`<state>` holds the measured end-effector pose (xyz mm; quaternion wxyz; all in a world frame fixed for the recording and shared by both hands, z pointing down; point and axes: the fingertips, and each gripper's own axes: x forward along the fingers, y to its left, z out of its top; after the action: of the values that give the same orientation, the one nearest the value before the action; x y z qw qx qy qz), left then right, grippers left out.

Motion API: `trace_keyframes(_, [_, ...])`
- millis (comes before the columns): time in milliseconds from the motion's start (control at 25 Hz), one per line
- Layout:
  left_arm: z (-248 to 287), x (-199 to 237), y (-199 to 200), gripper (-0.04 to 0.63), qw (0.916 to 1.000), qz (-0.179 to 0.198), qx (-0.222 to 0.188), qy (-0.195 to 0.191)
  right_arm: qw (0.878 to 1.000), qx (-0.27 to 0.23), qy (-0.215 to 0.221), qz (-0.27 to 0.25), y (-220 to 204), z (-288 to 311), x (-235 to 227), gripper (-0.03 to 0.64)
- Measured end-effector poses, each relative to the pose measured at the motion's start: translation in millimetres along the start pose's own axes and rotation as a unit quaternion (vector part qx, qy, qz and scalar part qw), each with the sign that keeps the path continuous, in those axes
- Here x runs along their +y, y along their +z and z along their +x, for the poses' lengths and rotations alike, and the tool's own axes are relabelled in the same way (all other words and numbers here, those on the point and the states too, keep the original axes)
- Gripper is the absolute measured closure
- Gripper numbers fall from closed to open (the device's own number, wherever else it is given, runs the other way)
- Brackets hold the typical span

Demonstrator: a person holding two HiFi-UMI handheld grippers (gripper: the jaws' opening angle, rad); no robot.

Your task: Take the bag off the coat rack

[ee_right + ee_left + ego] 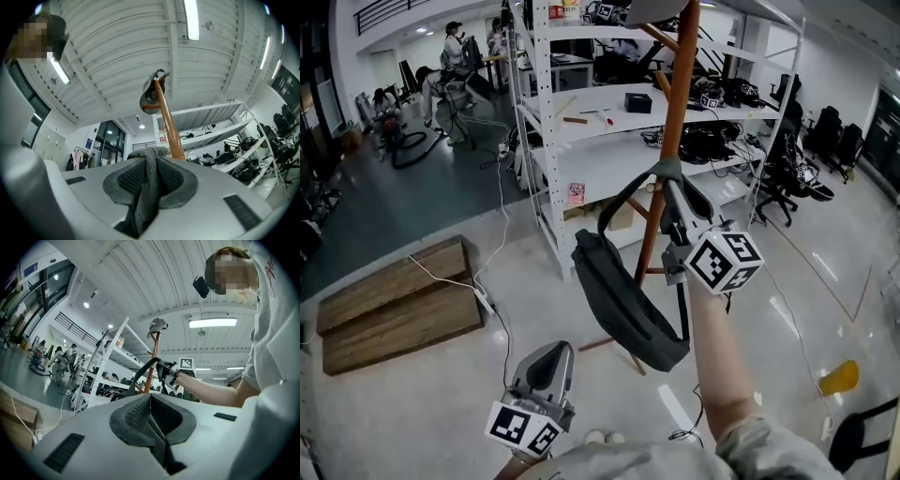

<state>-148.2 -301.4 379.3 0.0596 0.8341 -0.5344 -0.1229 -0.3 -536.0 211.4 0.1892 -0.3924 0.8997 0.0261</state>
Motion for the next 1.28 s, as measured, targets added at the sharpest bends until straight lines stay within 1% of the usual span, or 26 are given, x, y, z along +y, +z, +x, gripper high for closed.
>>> trace_keyframes(120, [-4,0,1,0.577,1.0,0.004,-0.002,0.002,1.0,-0.018,0.012,0.0,20,-2,13,0.541])
trace_keyframes(280, [-9,1,5,0.577,0.9999,0.01,-0.007,0.005,0.999,-0.03,0.031,0.003,35,-12,32,0.541])
trace_keyframes(560, [-21,11,30,0.577,0.9991,0.031,-0.027,0.011,0.996,-0.051,0.068,0.017,54,-45,77,0.54])
trace_keyframes(720, [-29,15,37,0.577,0.9988,0.036,-0.032,0.003,0.996,-0.043,0.072,0.031,42,-76,96,0.54])
trace_keyframes(880, [-35,12,37,0.577,0.9988,0.036,-0.032,-0.011,0.997,-0.025,0.054,0.04,24,-112,106,0.54])
trace_keyframes(1280, [-37,-7,29,0.577,0.9983,0.027,-0.023,-0.045,0.995,0.045,0.022,0.087,-40,-185,136,0.54])
